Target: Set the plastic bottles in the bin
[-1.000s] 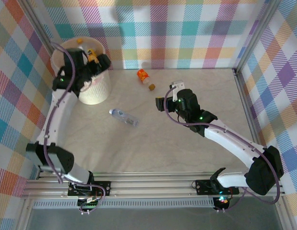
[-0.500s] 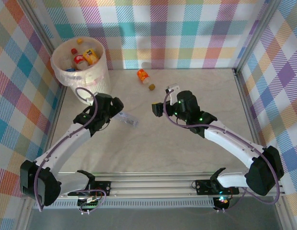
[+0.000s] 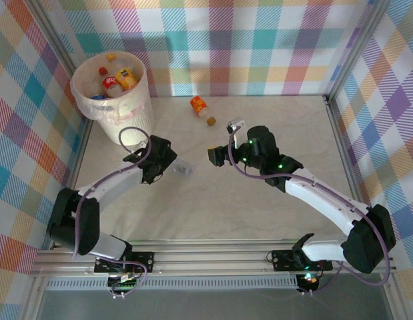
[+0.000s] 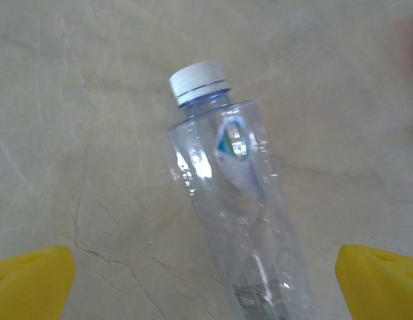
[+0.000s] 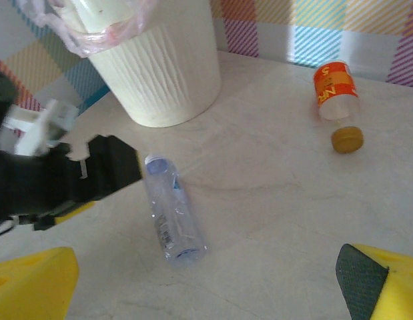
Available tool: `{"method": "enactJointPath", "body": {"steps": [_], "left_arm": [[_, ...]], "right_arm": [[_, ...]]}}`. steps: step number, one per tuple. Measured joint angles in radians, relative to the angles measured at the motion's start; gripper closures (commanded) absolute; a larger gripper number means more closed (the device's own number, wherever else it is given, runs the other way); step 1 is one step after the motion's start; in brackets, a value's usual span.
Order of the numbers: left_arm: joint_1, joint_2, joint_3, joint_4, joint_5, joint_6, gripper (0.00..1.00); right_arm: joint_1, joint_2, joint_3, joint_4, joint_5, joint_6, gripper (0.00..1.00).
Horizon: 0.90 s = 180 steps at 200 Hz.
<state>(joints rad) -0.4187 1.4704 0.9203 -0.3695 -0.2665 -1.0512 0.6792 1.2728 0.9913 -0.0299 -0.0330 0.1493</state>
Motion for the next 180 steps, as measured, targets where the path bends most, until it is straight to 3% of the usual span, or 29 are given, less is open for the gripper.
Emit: {"method": "enactJointPath", "body": {"steps": [99, 180], "left_arm": [[0.019, 0.226, 0.048, 0.179, 0.007, -0.082, 0.11], [0.028, 0.337, 0.105, 0.237, 0.05, -0.061, 0.41]], "right_arm": [[0.0, 0.023, 0.001, -0.054, -0.093, -0.006, 0.0], [0.0, 0.025, 0.002, -0.058, -0.092, 0.0, 0.0]]}}
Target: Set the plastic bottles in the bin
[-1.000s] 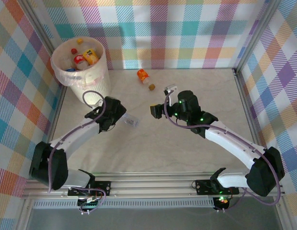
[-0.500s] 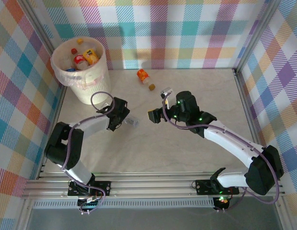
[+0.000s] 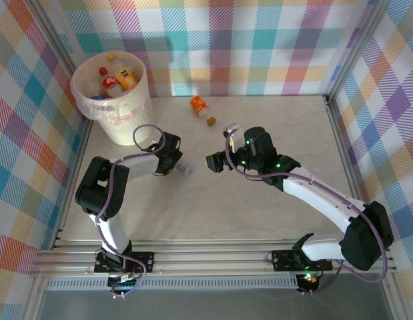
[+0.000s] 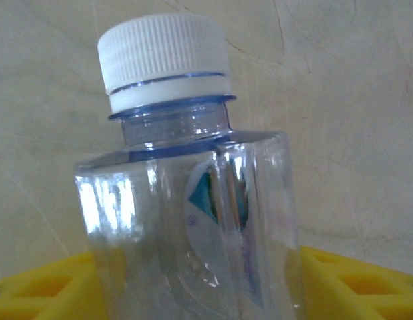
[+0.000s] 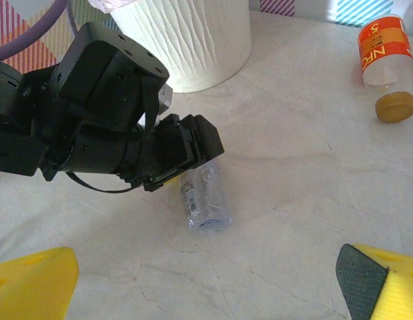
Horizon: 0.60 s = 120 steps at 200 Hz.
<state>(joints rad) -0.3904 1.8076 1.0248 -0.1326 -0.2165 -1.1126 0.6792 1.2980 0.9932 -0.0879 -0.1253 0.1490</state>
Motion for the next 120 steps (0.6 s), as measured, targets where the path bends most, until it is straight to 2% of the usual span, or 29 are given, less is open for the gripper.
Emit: {"method": "enactJointPath", "body": {"steps": [49, 120], "left_arm": [[0.0, 0.002, 0.001, 0.032, 0.021, 0.052, 0.51], [0.0, -0.04, -0.018, 0.051, 0.025, 0.116, 0.51]], "right_arm": [[0.0, 0.002, 0.0, -0.001, 0.0, 0.001, 0.0], [0.0, 0.024, 0.0, 0.001, 0.0, 0.014, 0.0]]}}
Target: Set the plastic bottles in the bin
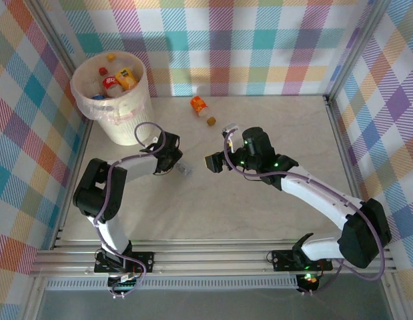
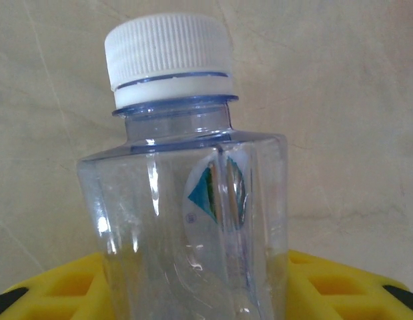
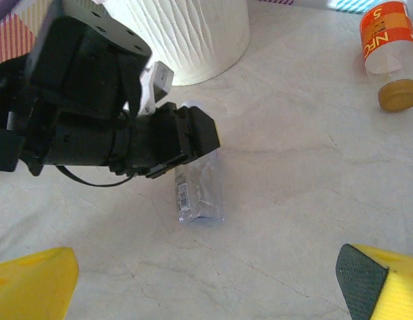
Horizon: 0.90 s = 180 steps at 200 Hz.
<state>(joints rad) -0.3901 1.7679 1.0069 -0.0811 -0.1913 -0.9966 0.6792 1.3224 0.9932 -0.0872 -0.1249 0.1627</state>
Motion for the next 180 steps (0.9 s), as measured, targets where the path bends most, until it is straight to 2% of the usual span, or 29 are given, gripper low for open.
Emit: {"method": "enactJointPath", "body": {"steps": [47, 100, 180], "left_arm": [[0.0, -0.119, -0.049, 0.034, 0.019, 0.056, 0.51], [0.002, -0.249, -0.097, 0.046, 0.057, 0.146, 0.5], [0.077, -0.467, -0.114, 0.051, 0.166, 0.306, 0.5]], "right_arm": [[0.0, 0.031, 0.003, 0.024, -0.008, 0.026, 0.0], [0.0, 0.121, 0.068, 0.027, -0.053, 0.124, 0.0], [0.003, 0.232, 0.107, 0.097, -0.168, 0.272, 0.0]]}}
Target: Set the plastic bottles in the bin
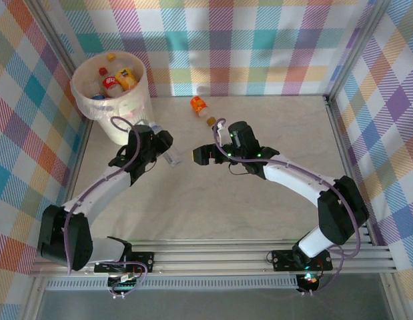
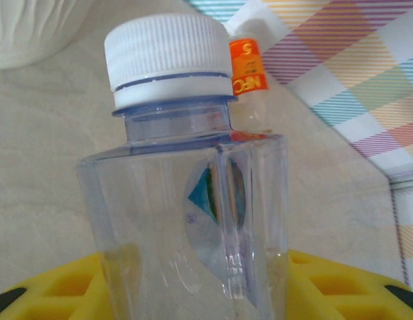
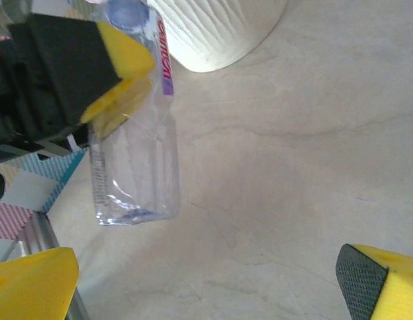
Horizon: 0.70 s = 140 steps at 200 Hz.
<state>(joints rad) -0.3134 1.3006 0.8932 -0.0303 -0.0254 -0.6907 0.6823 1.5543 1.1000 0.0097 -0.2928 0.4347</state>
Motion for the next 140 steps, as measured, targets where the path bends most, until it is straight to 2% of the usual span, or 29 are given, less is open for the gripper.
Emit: {"method": "enactJointPath", "body": {"steps": [30, 53, 108, 140], "left_arm": [[0.039, -0.078, 0.018, -0.042, 0.027, 0.067, 0.5], [0.071, -0.108, 0.093, -0.116, 0.034, 0.135, 0.5], [0.174, -0.123, 0.352, -0.248, 0.028, 0.287, 0.5], [0.213, -0.064, 0.546, -0.29, -0.019, 0.357, 0.5]], "right_arm": [[0.011, 0.041, 0.01, 0.039, -0.053, 0.039, 0.0], [0.026, 0.063, 0.03, 0.054, -0.085, 0.056, 0.0], [0.044, 0.089, 0.095, 0.08, -0.13, 0.06, 0.0], [0.044, 0.089, 0.106, 0.08, -0.132, 0.059, 0.0]]}}
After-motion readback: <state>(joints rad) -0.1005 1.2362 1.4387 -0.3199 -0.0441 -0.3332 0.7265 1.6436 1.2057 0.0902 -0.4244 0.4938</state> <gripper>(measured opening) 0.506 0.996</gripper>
